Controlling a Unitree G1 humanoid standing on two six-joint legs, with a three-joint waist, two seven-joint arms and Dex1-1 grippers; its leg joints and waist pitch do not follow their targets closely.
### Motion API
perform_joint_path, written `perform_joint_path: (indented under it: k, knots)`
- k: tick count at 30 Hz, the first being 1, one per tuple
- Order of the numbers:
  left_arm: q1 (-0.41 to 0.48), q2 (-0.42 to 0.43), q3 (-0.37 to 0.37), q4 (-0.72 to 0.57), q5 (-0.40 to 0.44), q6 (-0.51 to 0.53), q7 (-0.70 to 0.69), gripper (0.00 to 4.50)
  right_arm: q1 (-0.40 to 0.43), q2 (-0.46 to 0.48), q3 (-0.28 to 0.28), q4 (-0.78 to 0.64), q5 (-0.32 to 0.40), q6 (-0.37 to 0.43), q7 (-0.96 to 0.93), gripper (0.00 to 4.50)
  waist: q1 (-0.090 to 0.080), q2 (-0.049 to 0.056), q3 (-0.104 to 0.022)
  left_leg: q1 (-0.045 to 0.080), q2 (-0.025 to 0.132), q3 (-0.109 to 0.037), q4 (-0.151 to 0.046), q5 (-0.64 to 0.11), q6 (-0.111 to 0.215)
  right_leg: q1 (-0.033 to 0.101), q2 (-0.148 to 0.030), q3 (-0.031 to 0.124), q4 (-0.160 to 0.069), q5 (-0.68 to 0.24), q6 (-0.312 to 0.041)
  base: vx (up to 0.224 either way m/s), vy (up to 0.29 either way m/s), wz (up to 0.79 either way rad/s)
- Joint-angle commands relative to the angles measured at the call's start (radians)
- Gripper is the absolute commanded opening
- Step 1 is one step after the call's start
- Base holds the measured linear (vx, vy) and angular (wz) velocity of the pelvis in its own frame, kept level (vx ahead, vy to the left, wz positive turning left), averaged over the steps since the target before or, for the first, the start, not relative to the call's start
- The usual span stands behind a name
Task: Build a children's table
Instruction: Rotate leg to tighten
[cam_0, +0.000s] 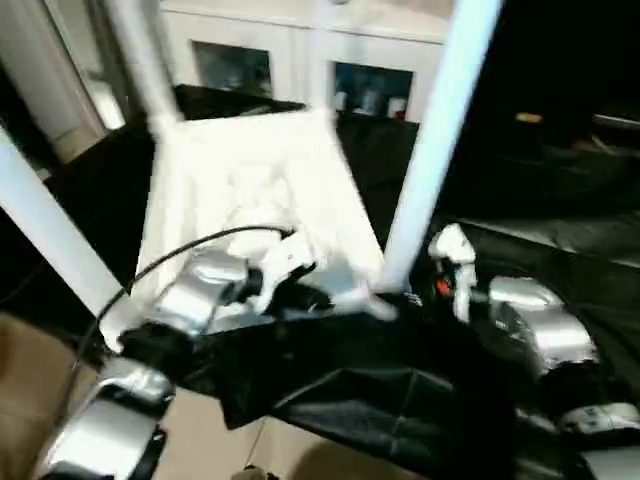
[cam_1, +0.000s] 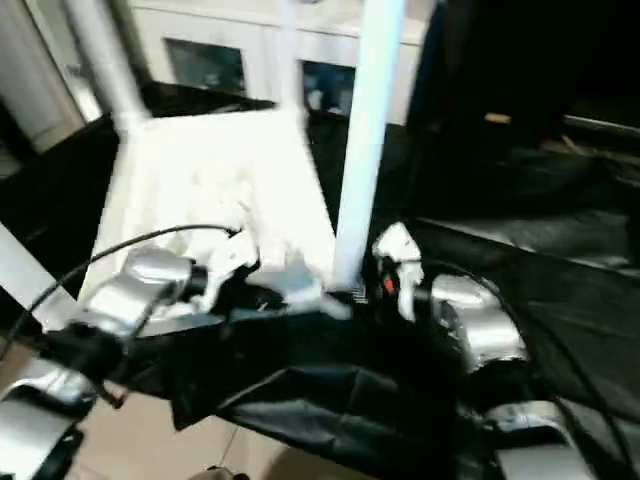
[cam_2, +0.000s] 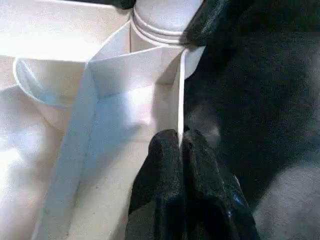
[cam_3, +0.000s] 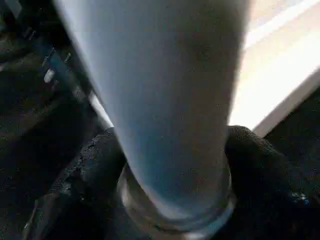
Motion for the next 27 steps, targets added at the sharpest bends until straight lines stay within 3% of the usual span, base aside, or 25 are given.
perform_joint_path:
  k: [1, 4, 9, 13, 15, 16, 18, 20, 23, 27]
  knots:
    - [0.006, -0.002, -0.019, -0.036, -0.014, 0.015, -0.038, 0.00, 0.012, -0.010, 0.022, -0.015, 0.001, 0.020, 0.028, 3.13, -0.002, -0.002, -0.061, 0.031, 0.055, -0.021, -0.074, -0.252, 0.045, 0.043, -0.054, 0.031, -0.066, -0.118, -0.282, 0.000, 0.000, 0.00]
    - [0.018, 0.012, -0.019, -0.061, -0.021, 0.029, -0.055, 0.00, 0.011, -0.013, 0.024, -0.020, 0.004, 0.029, 0.047, 2.81, -0.002, -0.006, -0.061, 0.029, 0.053, -0.022, -0.074, -0.253, 0.031, 0.044, -0.057, 0.033, -0.066, -0.132, -0.272, 0.000, 0.000, 0.00]
    - [0.026, 0.016, -0.016, -0.077, -0.024, 0.035, -0.058, 0.00, 0.015, -0.006, 0.025, -0.031, 0.020, 0.040, 0.060, 2.62, -0.002, -0.006, -0.064, 0.027, 0.051, -0.021, -0.069, -0.207, 0.048, 0.045, -0.055, 0.032, -0.062, -0.081, -0.275, 0.000, 0.000, 0.00]
    - [0.015, -0.023, 0.006, -0.051, -0.015, 0.030, 0.032, 0.00, 0.049, 0.047, 0.026, -0.047, 0.020, 0.041, -0.009, 2.57, 0.001, -0.007, -0.066, 0.026, 0.051, -0.020, -0.066, -0.187, 0.059, 0.044, -0.056, 0.031, -0.060, -0.058, -0.278, 0.000, 0.000, 0.00]
    - [0.001, -0.051, 0.021, -0.021, -0.005, 0.024, 0.103, 0.00, 0.047, 0.085, 0.012, -0.010, -0.006, 0.019, -0.116, 2.56, -0.001, -0.007, -0.062, 0.027, 0.050, -0.020, -0.070, -0.218, 0.046, 0.042, -0.056, 0.031, -0.066, -0.109, -0.271, 0.000, 0.000, 0.00]
    - [-0.019, -0.090, 0.040, 0.018, 0.006, 0.016, 0.199, 0.00, 0.033, 0.136, -0.016, 0.058, -0.041, -0.006, -0.284, 2.56, -0.009, -0.005, -0.052, 0.031, 0.050, -0.022, -0.079, -0.297, 0.010, 0.034, -0.060, 0.033, -0.080, -0.240, -0.250, 0.000, 0.000, 0.00]
    - [-0.039, -0.126, 0.054, 0.054, 0.016, 0.013, 0.285, 0.00, 0.023, 0.179, -0.043, 0.108, -0.056, -0.018, -0.411, 2.55, -0.022, -0.006, -0.047, 0.039, 0.045, -0.029, -0.084, -0.373, -0.036, 0.030, -0.063, 0.033, -0.095, -0.389, -0.207, -0.031, 0.001, -0.01]
    - [-0.061, -0.166, 0.068, 0.089, 0.027, 0.007, 0.378, 0.00, 0.015, 0.225, -0.069, 0.146, -0.062, -0.028, -0.535, 2.55, -0.031, -0.005, -0.047, 0.042, 0.045, -0.038, -0.088, -0.410, -0.055, 0.030, -0.065, 0.032, -0.102, -0.464, -0.169, -0.056, 0.013, -0.05]
    - [-0.076, -0.242, 0.072, 0.109, 0.035, 0.002, 0.475, 0.00, -0.005, 0.308, -0.097, 0.167, -0.068, -0.035, -0.723, 2.54, -0.034, 0.004, -0.048, 0.044, 0.043, -0.038, -0.091, -0.428, -0.053, 0.022, -0.061, 0.033, -0.111, -0.460, -0.151, -0.018, 0.005, -0.02]
    - [-0.068, -0.273, 0.055, 0.105, 0.036, 0.002, 0.472, 0.00, -0.014, 0.352, -0.080, 0.142, -0.064, -0.058, -0.696, 2.54, -0.037, 0.003, -0.052, 0.040, 0.042, -0.039, -0.093, -0.430, -0.035, 0.027, -0.059, 0.032, -0.111, -0.409, -0.148, 0.000, 0.000, 0.00]
